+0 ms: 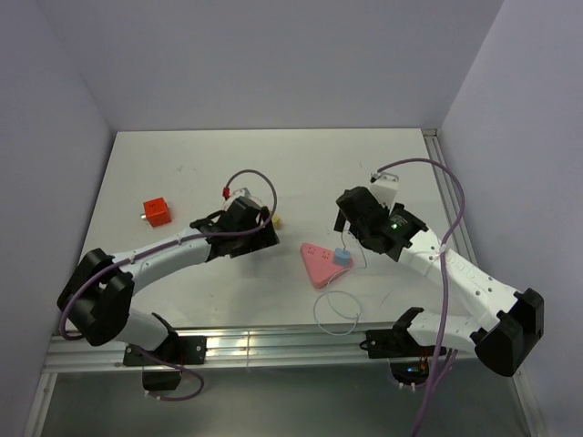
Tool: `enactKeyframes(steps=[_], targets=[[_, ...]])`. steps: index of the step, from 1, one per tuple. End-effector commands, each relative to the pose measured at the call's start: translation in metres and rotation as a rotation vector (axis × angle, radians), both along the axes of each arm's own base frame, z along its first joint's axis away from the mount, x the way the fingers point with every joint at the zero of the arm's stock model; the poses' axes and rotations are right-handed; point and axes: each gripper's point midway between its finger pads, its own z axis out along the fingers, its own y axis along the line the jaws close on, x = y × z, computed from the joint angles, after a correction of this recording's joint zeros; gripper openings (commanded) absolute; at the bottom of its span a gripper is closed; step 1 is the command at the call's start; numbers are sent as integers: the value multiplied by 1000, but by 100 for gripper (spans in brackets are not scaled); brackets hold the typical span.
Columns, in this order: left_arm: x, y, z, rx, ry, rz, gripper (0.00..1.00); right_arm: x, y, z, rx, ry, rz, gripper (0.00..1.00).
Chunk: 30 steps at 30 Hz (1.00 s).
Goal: Insert the plug
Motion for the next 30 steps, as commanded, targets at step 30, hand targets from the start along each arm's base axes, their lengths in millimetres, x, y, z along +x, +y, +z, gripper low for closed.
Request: enactKeyframes(steps=[30], targets=[[123,-26,-32,-21,215,263,74,5,4,57,125,-235,107,96]])
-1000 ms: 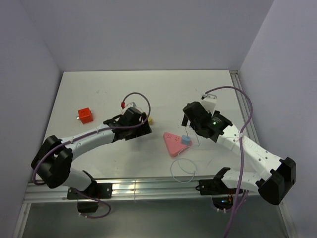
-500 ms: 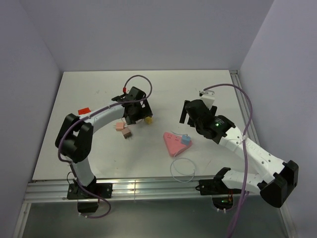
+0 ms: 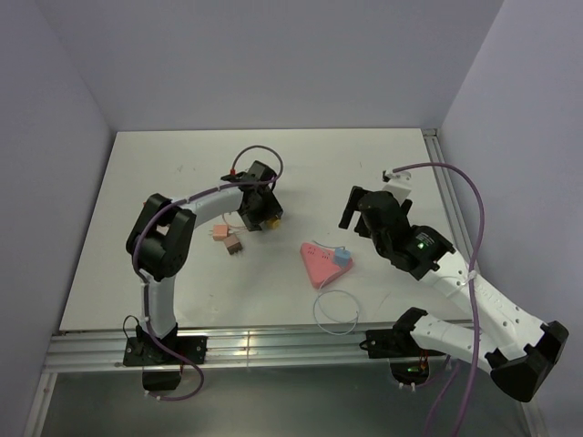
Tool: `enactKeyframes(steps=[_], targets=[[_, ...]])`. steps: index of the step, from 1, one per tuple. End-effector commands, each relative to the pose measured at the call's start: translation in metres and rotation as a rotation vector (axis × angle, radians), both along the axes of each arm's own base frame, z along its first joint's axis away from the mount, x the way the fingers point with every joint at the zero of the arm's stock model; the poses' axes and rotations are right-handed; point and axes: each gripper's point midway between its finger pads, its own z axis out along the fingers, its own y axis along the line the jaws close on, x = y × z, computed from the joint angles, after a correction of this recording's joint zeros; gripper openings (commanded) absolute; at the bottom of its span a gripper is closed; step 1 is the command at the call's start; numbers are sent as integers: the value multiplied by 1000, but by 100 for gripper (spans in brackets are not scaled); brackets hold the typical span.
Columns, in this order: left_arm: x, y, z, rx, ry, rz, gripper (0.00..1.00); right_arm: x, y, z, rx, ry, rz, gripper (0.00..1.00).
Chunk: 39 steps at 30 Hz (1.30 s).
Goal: Insert the plug
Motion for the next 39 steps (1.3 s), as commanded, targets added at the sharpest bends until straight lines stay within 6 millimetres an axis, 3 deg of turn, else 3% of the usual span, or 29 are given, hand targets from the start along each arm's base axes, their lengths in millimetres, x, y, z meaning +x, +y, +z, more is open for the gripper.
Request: enactKeyframes(steps=[1,2,3,5,6,8,9,11,12,15,17,18,20,21,25,26,28,29,33,39], targets=[[19,-14,9,-64,-41,12,67,-1,-3,6,8,-25,7,96],[21,-15,9,-72,-47,5,60,-3,-3,6,8,-22,9,96],[21,-16,7,-76,-41,0,43,-3,-3,7,13,-23,8,96],[21,-15,6,-93,-55,-9,29,-5,-4,6,12,-20,10,96],[21,-16,10,-109,-65,-14,13,-6,-3,4,11,-14,22,96],[20,-14,13,-137,-91,-22,0,-8,-3,3,11,-11,31,96],[21,-14,27,-163,-126,-28,0,-9,-2,2,8,-8,41,96],[11,-13,35,-196,-132,-44,0,-12,2,2,7,-4,91,96],[11,-17,59,-246,-179,-59,0,-14,4,7,18,-17,113,96],[-9,-26,99,-384,-197,-87,0,-21,20,26,72,-83,240,93],[-30,-37,115,-505,-157,-119,0,-27,45,47,152,-160,387,91],[-37,-41,137,-596,-150,-82,0,-34,53,56,191,-201,451,91],[-55,-53,157,-773,-124,-106,0,-42,74,74,279,-270,563,89],[-61,-57,182,-882,-109,-76,0,-43,78,77,298,-282,580,89],[-86,-69,224,-1046,-59,-96,0,-37,94,86,303,-329,585,90],[-91,-69,237,-1069,-64,-101,0,-40,107,88,292,-340,616,91],[-102,-72,252,-1117,-40,-85,0,-38,113,89,265,-363,602,91],[-105,-72,256,-1133,-36,-78,0,-43,128,90,266,-375,637,91],[-120,-69,286,-1211,-43,-51,0,-42,141,91,271,-394,593,88],[-128,-65,297,-1224,-48,0,0,-35,144,91,292,-425,523,79]])
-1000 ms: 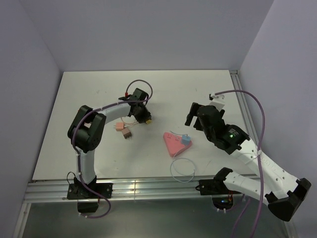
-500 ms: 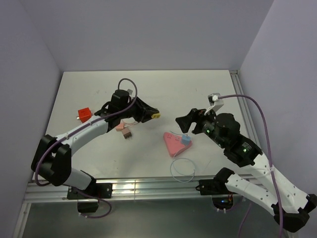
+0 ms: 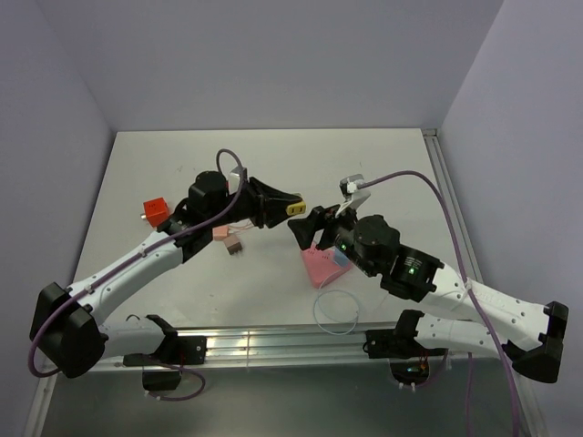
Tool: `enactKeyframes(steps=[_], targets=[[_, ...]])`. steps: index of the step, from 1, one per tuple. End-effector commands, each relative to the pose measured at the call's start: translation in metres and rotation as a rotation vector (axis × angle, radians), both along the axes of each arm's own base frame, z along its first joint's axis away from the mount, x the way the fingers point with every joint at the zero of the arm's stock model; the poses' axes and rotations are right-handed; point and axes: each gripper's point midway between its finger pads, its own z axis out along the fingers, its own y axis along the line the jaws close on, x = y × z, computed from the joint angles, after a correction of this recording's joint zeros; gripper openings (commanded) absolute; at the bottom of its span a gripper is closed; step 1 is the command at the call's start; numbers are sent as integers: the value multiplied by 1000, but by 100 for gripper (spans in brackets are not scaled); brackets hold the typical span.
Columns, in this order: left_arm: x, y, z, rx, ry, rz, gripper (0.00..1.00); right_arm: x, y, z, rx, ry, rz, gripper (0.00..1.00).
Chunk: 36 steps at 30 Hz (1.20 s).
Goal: Insert the plug
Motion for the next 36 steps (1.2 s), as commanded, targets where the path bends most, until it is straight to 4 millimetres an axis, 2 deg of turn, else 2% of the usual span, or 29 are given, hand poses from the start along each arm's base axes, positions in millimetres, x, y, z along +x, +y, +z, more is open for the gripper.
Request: enactKeyframes(steps=[1,7,16,21,28,32,36], targets=[[-2,3,19,-55,9,42,0,12,-3,18,69,-58,-87,78],[-4,1,17,-21,15,49,0,13,8,23,78,-72,-94,72],[-5,-6,17,-16,13,50,0,25,20,21,69,-35,-161,61],[-4,-4,14,-17,25,68,0,27,28,29,82,-36,-159,57],[-4,-2,10,-8,31,79,0,21,32,32,119,-48,-126,63],[-4,-2,8,-2,34,77,0,25,27,30,89,-60,-151,67],[-5,0,10,0,31,87,0,29,29,28,62,-60,-164,66]])
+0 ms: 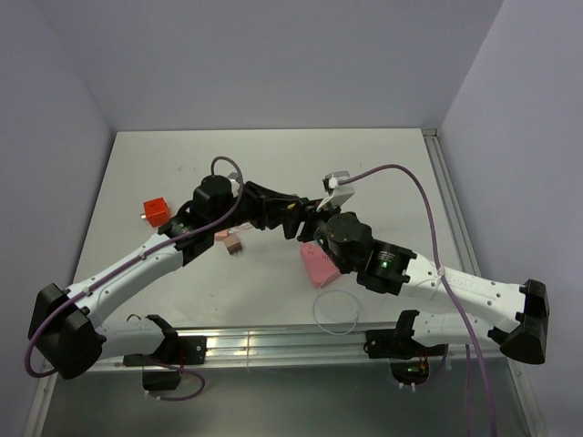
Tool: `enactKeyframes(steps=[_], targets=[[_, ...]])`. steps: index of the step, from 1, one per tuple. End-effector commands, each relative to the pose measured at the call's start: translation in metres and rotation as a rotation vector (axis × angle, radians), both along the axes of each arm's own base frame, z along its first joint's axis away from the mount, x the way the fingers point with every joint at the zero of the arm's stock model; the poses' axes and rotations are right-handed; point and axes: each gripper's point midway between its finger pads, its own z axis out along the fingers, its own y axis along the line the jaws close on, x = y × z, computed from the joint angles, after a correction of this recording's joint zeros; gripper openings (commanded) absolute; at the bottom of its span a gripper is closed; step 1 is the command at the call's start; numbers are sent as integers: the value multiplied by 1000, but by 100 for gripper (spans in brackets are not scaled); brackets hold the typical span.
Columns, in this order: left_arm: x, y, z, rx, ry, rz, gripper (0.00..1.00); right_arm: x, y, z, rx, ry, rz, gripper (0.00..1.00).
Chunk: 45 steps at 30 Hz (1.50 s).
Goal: Insert the plug
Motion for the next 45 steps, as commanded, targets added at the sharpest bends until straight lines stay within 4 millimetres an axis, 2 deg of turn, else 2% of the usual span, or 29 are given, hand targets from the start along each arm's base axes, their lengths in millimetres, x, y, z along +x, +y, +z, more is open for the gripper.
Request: enactKeyframes(steps=[1,7,8,10,11,12,13,14,15,16,17,21,22,24,25,27,28,29,30,32,34,35,36,37,38,39,40,42,45], targets=[[-14,-2,22,-47,-38,-41,0,4,7,25,58,-43,-12,66],[-17,-2,23,-49,-35,-44,0,10,17,29,51,-45,-17,62],[-17,-2,23,-52,-32,-43,0,11,17,28,44,-43,-24,58],[-17,-2,22,-47,-33,-43,0,13,15,25,40,-38,-42,42],[-18,-1,24,-48,-43,-43,0,13,14,24,35,-36,-48,9],[-18,0,22,-43,-45,-41,0,13,11,22,42,-26,-60,0],[-17,1,24,-43,-54,-31,8,13,9,17,29,-12,-68,0],[-15,3,21,-27,-69,-24,45,13,4,12,14,-3,-82,0],[-14,5,22,-18,-77,-18,65,12,1,10,21,11,-96,0],[-12,9,14,17,-60,-1,89,10,-6,5,8,24,-107,0],[-7,14,11,43,-82,13,99,8,-11,4,14,27,-116,0],[4,34,-5,129,-94,67,100,0,-37,-6,29,57,-137,0],[5,41,-5,137,-104,86,100,-1,-50,-12,24,71,-154,0],[11,57,-22,231,-107,138,100,-5,-61,-9,64,99,-144,0],[12,65,-29,283,-104,161,99,-8,-68,-18,31,134,-143,0],[10,81,-62,431,-86,171,99,-2,-86,-23,23,194,-164,0],[8,81,-77,475,-98,137,98,-6,-93,-28,-17,249,-148,0],[5,80,-90,494,-88,111,96,3,-109,-30,-30,276,-200,0],[0,74,-105,484,-95,59,94,6,-116,-24,-48,284,-212,0],[-8,53,-124,521,-222,-75,86,3,-126,-29,-100,328,-210,0],[-12,45,-153,645,-274,-167,87,3,-133,-23,-113,340,-211,0],[-24,33,-159,666,-307,-219,88,3,-135,-21,-114,341,-207,0],[-32,32,-175,693,-302,-244,88,5,-141,-17,-106,340,-221,0],[-31,19,-172,654,-355,-234,86,4,-143,-18,-107,344,-220,0],[-43,11,-178,630,-367,-260,85,3,-142,-18,-109,347,-199,0],[-49,11,-191,615,-357,-262,84,4,-145,-20,-105,352,-209,0],[-48,3,-189,564,-368,-247,82,5,-146,-20,-104,351,-209,0],[-50,2,-199,544,-358,-240,82,5,-145,-29,-116,370,-195,0],[-48,-6,-209,529,-341,-239,87,6,-141,-42,-126,411,-174,0]])
